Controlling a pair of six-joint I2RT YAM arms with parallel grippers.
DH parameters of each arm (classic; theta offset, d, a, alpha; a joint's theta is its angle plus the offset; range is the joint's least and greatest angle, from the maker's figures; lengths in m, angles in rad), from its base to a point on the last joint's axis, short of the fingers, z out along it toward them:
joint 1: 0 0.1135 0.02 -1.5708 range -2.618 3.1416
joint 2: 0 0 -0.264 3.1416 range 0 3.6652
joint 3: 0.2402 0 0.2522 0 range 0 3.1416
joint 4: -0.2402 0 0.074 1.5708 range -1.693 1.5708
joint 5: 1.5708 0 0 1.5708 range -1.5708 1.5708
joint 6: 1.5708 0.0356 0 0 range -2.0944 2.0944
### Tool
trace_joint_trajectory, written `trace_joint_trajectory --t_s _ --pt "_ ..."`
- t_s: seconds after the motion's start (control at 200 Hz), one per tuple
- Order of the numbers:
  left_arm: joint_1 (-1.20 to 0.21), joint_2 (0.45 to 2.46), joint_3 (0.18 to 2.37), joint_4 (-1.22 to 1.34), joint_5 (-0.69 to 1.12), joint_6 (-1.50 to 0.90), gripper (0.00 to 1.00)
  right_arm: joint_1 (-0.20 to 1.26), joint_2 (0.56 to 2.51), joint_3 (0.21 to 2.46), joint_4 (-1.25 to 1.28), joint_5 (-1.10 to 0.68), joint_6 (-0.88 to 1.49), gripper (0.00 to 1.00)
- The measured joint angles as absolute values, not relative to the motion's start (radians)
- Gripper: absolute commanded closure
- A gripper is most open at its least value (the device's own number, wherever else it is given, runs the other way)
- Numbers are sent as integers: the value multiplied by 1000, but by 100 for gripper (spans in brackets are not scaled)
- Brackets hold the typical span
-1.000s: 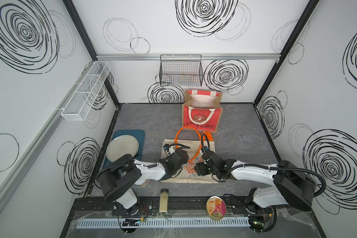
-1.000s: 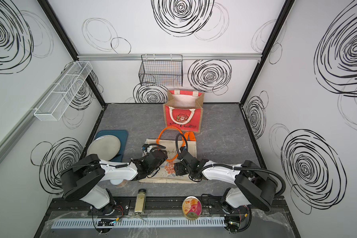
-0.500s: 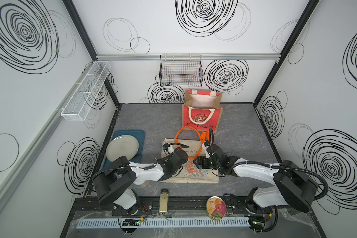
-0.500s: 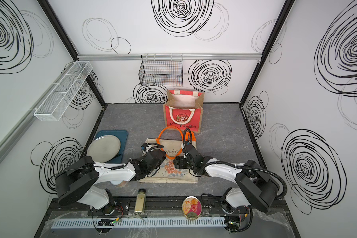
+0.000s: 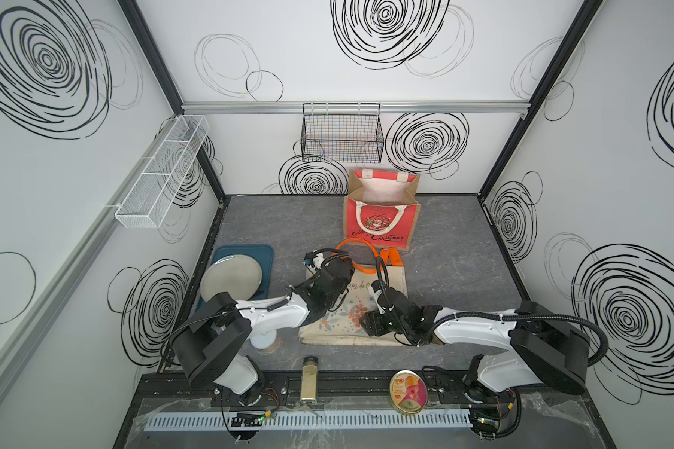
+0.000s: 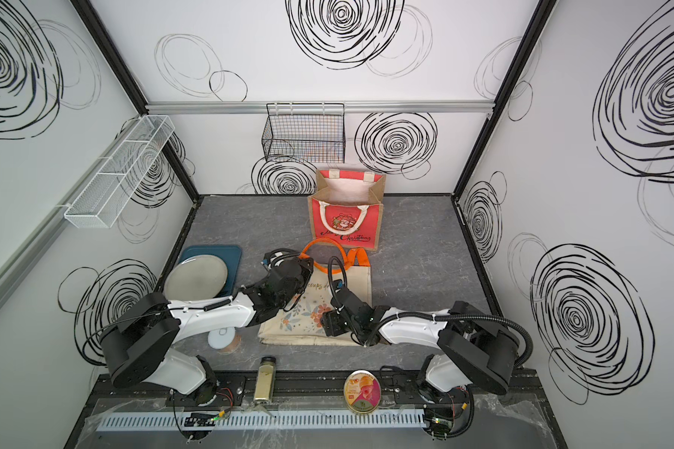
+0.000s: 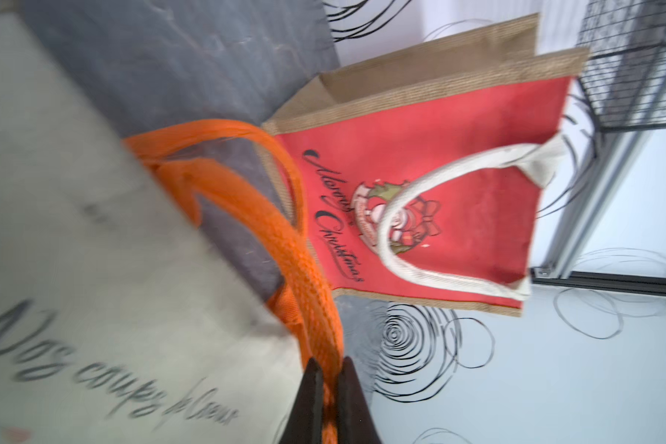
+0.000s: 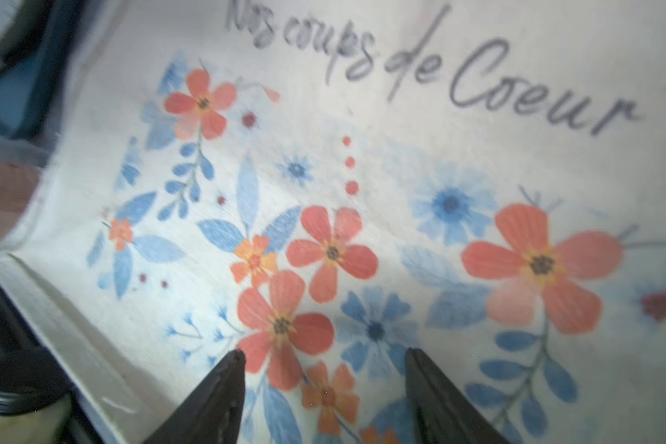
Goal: Put away the canvas bag
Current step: Adjust the canvas bag at the center of the board.
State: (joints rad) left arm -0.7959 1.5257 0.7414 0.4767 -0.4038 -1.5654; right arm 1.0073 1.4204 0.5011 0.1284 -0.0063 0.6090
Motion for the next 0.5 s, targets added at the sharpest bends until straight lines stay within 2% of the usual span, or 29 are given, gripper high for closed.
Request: trace_joint_trajectory --t_s 0.255,0.31,0.35,0.41,0.5 --pt "-751 1716 980 461 -461 -1478 82 1026 1416 484 147 10 604 39" --pt "-746 1763 1016 451 -482 -1454 74 1029 1411 479 147 11 604 39" --pt "-745 1800 1045 438 -505 -1431 63 1032 1406 475 147 12 604 39" --pt "-745 1840 1080 414 -534 -1401 57 1035 1394 466 145 12 605 39" --pt "-746 1858 1091 393 -584 -1346 38 1039 1369 448 138 12 608 38"
